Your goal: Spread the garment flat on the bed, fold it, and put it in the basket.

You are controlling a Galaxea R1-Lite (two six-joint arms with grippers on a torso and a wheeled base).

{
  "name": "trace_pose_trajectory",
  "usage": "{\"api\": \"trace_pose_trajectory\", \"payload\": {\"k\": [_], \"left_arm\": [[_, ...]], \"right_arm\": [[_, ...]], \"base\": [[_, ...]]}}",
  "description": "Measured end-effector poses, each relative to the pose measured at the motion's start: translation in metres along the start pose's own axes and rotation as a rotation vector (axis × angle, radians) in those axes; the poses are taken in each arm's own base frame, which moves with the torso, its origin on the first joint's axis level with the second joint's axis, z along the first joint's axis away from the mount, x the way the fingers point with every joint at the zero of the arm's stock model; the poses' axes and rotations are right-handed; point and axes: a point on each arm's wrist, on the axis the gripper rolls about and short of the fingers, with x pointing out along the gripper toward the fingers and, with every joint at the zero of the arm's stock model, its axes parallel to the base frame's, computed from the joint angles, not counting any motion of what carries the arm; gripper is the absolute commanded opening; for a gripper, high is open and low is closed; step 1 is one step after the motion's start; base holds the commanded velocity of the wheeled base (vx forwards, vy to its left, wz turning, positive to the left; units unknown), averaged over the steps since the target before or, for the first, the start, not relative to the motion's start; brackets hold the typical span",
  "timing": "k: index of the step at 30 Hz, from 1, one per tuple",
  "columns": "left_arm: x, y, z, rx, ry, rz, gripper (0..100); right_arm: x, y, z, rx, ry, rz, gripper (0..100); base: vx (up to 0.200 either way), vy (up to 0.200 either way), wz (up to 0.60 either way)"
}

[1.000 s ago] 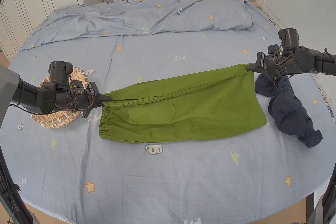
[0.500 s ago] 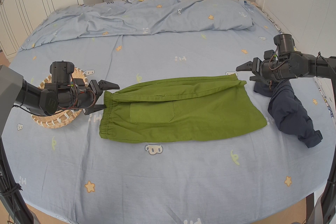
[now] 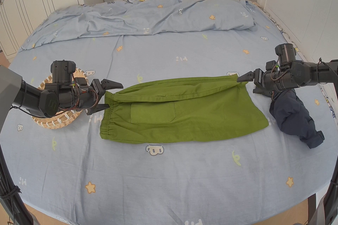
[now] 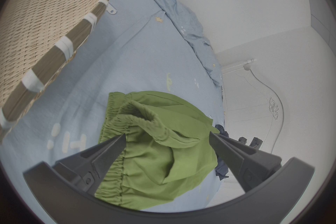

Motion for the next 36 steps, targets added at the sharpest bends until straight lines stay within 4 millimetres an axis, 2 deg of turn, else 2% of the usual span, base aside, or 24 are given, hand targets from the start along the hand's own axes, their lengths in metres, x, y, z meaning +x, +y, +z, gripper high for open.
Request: {"api": "trace_pose_trajectory", "payload": {"k": [5, 10, 16, 22, 27, 32, 36], "left_arm": [[-0.006, -0.015, -0.010, 0.001, 0.016, -0.024, 100], [0.002, -0.037, -0.026, 0.034, 0.022, -0.059, 100], [0.020, -0.034, -0.027, 0.047, -0.030, -0.038, 100], [0.031, -0.040, -0.014, 0.060, -0.066, -0.063, 100], [0.041, -0.045, 0.007, 0.044, -0.123, -0.102, 100], [0.056, -0.038, 0.025, 0.017, -0.161, -0.115, 100], [0.070, -0.026, 0.031, 0.005, -0.169, -0.104, 100]], "right_arm": [[-0.008, -0.001, -0.014, -0.003, -0.013, 0.009, 100], [-0.029, 0.008, -0.019, -0.018, -0.045, 0.025, 100], [-0.048, 0.017, -0.017, -0.028, -0.076, 0.034, 100], [-0.063, 0.024, -0.015, -0.019, -0.105, 0.045, 100], [-0.072, 0.030, -0.016, -0.021, -0.118, 0.053, 100], [-0.081, 0.034, -0.016, -0.027, -0.133, 0.059, 100], [-0.086, 0.037, -0.015, -0.031, -0.143, 0.063, 100]], "base": [[0.000, 0.000, 0.00], [0.000, 0.000, 0.00], [0.000, 0.000, 0.00], [0.000, 0.000, 0.00], [0.000, 0.000, 0.00], [0.000, 0.000, 0.00], [0.000, 0.000, 0.00]]}}
